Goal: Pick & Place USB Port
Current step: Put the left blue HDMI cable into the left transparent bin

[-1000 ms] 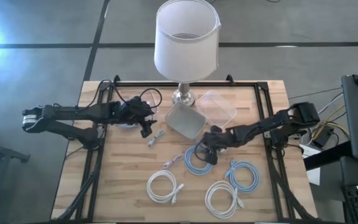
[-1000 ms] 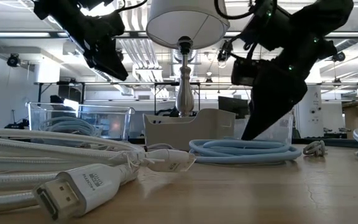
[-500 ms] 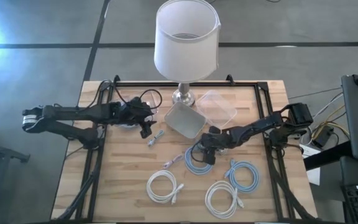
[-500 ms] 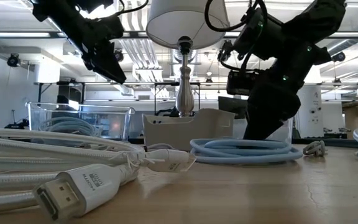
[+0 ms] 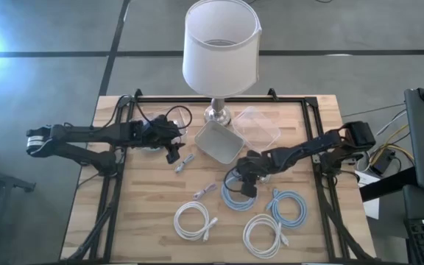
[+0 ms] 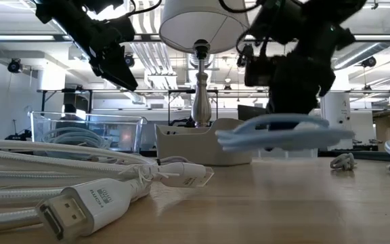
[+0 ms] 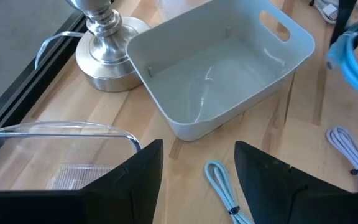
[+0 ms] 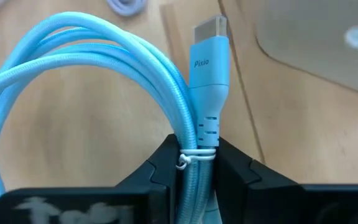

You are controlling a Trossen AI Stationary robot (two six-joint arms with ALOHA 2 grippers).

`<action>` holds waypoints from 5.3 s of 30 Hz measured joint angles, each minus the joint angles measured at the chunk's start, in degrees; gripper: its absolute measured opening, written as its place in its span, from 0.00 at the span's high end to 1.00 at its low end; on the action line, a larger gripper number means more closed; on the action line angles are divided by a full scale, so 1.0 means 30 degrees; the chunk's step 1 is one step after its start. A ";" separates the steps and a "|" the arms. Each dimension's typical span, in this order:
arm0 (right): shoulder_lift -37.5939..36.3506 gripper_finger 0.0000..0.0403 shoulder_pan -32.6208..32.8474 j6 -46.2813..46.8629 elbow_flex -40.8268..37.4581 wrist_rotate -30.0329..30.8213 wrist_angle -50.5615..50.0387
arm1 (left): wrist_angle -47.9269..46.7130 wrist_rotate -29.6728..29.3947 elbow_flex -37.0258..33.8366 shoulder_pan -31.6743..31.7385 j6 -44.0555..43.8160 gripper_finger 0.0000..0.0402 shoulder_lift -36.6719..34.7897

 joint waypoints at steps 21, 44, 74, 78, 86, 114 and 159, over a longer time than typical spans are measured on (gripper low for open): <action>0.0142 0.84 0.0098 -0.5215 0.7081 0.4780 -0.4506 | 0.2787 0.6126 0.0000 0.0007 -0.2759 0.50 0.0000; 0.0208 0.84 0.0069 -0.8332 0.6961 0.9224 -0.1656 | 1.0856 0.9071 -0.0305 -0.0044 -0.4905 0.50 0.3943; 0.0222 0.82 0.0025 -1.1268 0.6785 0.9551 0.1485 | 1.1022 0.8922 -0.0240 -0.0058 -0.3579 0.58 0.4036; 0.0222 0.76 0.0025 -1.1030 0.6785 0.9548 0.1672 | 1.0901 0.8757 -0.0255 -0.0050 -0.3401 0.68 0.4036; 0.0222 0.65 0.0039 -1.0904 0.6785 0.9468 0.1633 | 1.0589 0.8696 -0.0270 -0.0036 -0.2925 0.87 0.4044; -0.0135 0.57 0.1459 -1.1574 0.7303 0.9522 0.1112 | 0.8256 0.7876 -0.0270 -0.0058 -0.2771 0.88 0.2541; -0.0113 0.63 0.1475 -1.1210 0.7223 0.9528 0.0487 | -0.5463 -0.6047 -0.1081 -0.0007 -0.5071 0.87 -0.7271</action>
